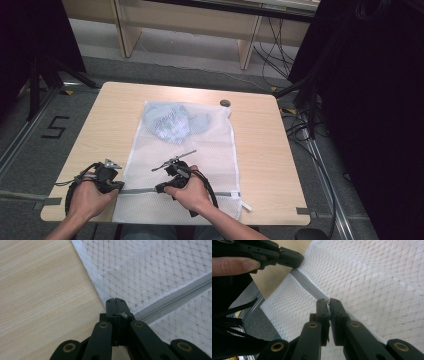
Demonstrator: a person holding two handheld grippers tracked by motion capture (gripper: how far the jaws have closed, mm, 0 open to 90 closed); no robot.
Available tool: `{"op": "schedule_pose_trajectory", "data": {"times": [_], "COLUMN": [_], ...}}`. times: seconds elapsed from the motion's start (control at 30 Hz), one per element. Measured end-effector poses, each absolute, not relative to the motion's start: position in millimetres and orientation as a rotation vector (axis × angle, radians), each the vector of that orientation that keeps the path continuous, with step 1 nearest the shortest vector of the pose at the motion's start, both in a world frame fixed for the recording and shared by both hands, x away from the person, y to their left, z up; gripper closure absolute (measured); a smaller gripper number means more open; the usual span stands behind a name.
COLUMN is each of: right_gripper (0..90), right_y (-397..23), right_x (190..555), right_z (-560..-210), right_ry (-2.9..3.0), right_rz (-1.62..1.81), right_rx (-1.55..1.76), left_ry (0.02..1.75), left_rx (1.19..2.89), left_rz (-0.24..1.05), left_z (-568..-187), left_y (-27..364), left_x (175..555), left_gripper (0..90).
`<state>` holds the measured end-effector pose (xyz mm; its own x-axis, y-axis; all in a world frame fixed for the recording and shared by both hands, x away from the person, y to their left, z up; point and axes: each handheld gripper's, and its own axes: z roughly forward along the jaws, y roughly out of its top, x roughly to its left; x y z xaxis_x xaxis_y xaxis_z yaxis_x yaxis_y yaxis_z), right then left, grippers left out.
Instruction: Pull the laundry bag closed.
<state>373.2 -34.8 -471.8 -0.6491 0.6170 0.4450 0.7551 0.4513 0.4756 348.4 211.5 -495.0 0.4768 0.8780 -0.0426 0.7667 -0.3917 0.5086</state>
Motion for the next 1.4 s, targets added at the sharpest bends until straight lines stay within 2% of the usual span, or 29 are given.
{"op": "schedule_pose_trajectory", "data": {"times": [1.4], "right_gripper": [86.9], "right_y": [-55.1], "right_x": [374.4], "right_z": [-468.5], "right_ry": [-2.484], "right_rz": [-0.974], "right_rx": [-1.245], "left_ry": [1.380], "left_rx": [2.254], "left_rz": [0.314], "left_z": [-495.4], "left_y": [211.1], "left_x": [348.7], "left_gripper": [90.0]}}
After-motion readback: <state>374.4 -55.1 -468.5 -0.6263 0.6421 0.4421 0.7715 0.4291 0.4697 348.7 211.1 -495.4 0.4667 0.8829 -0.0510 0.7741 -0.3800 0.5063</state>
